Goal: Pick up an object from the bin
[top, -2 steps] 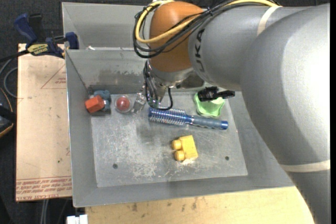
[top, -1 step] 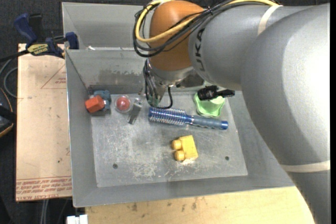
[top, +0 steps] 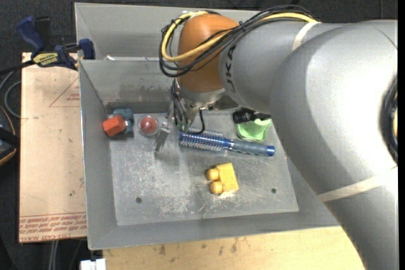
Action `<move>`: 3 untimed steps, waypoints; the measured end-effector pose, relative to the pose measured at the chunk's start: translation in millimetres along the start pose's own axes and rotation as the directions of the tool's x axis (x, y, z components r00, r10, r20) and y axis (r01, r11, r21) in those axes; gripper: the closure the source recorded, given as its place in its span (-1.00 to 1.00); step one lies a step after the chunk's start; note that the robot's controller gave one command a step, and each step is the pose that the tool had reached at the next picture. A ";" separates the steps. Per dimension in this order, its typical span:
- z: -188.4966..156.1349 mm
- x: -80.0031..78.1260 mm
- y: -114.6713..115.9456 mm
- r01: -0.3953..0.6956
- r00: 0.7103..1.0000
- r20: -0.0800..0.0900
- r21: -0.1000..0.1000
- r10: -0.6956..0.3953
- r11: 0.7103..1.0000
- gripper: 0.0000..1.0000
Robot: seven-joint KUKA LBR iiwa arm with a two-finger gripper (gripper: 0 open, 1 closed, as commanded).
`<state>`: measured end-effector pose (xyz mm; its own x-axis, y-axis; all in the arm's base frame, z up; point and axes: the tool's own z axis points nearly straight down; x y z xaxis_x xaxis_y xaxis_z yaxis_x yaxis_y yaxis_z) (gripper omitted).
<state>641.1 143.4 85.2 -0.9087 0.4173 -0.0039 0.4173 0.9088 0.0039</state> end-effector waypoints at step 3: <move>2.8 0.4 -0.5 -0.002 1.000 -0.003 0.001 0.002 1.000 1.00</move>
Offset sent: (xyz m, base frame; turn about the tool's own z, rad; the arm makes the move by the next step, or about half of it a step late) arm 0.0000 0.0000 0.0000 0.0000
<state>640.5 143.2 82.4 -0.9079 0.4191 -0.0010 0.4191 0.9079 0.0028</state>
